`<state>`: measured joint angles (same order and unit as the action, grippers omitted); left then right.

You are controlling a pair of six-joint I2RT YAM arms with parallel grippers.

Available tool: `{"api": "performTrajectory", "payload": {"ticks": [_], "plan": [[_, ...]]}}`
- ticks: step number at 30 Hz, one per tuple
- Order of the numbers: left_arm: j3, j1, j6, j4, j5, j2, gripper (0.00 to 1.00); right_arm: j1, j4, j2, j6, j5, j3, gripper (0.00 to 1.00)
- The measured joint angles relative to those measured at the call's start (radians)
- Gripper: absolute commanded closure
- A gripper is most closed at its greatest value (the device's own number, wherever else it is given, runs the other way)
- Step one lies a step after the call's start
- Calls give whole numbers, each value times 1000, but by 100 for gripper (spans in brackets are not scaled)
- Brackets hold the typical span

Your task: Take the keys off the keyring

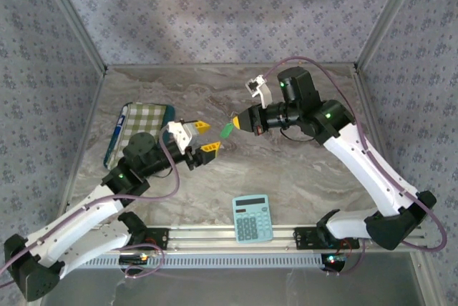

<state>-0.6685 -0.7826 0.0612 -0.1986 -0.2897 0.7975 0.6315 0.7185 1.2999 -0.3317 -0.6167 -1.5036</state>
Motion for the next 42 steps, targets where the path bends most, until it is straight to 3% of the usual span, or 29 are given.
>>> {"api": "performTrajectory", "payload": {"ticks": [8,18,42], "plan": [[2,-68,112,-128,64,81,40,10,12,3,-35,-17,-16,100],[1,-81,179,-233,98,139,41,33,9,4,-72,-42,-23,100],[-41,-89,206,-330,122,207,58,45,-39,3,-117,-72,-23,100]]}}
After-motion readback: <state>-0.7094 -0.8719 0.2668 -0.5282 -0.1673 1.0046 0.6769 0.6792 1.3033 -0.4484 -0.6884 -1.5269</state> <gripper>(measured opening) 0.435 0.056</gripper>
